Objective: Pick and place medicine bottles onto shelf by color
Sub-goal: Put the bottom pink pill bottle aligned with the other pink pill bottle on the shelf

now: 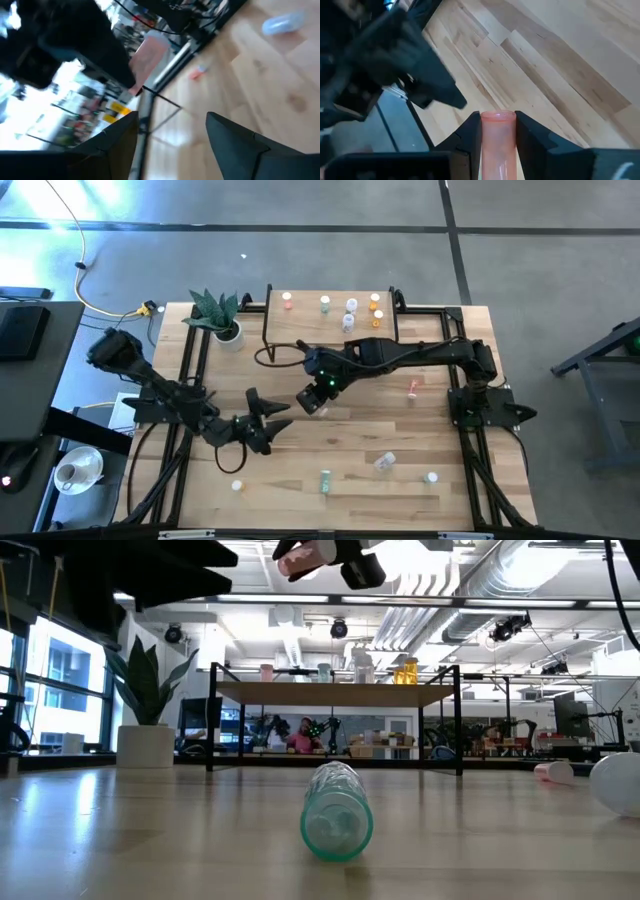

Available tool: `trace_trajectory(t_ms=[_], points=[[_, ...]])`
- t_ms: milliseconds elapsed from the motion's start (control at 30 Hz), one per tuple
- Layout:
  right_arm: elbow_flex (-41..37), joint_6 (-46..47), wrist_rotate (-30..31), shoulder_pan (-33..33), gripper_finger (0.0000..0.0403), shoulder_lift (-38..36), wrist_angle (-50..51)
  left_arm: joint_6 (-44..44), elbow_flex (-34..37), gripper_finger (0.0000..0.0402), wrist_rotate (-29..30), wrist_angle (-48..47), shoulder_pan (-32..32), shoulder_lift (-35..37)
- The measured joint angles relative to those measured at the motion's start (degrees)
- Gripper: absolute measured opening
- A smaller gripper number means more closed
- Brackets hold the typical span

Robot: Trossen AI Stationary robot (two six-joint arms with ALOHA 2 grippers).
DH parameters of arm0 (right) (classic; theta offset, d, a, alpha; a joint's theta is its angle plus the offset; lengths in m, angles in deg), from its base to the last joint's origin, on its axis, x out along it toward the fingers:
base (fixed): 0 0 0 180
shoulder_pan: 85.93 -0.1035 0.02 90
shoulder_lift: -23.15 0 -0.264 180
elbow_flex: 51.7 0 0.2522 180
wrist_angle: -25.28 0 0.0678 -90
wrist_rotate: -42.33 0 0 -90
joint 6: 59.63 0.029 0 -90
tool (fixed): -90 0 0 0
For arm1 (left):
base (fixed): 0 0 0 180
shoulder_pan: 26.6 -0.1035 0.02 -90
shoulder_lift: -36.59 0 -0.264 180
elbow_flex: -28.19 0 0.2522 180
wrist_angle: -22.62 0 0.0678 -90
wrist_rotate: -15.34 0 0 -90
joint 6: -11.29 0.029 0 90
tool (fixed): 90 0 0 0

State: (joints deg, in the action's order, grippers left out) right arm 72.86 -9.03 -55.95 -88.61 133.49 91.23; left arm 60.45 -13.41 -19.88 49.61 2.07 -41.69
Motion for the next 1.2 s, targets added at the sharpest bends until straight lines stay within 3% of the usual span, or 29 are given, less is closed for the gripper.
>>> trace_trajectory(t_ms=[200,600,833,1200], points=[[0.00,2.49,-1.46,0.61,0.0085,0.00,0.00,13.21,-1.03,0.0223,4.16,12.91,1.07,-10.17],[0.00,3.40,-2.05,0.30,0.0085,0.01,1.39,30.05,-14.97,0.0223,15.33,16.25,1.09,-26.47],[0.00,3.65,-4.80,0.28,0.0085,0.01,2.41,30.55,-18.59,0.0216,14.77,16.32,1.11,-28.38],[0.00,4.62,-5.23,-0.87,0.0085,0.00,10.39,36.23,-20.72,0.0163,12.75,16.26,0.51,-27.78]])
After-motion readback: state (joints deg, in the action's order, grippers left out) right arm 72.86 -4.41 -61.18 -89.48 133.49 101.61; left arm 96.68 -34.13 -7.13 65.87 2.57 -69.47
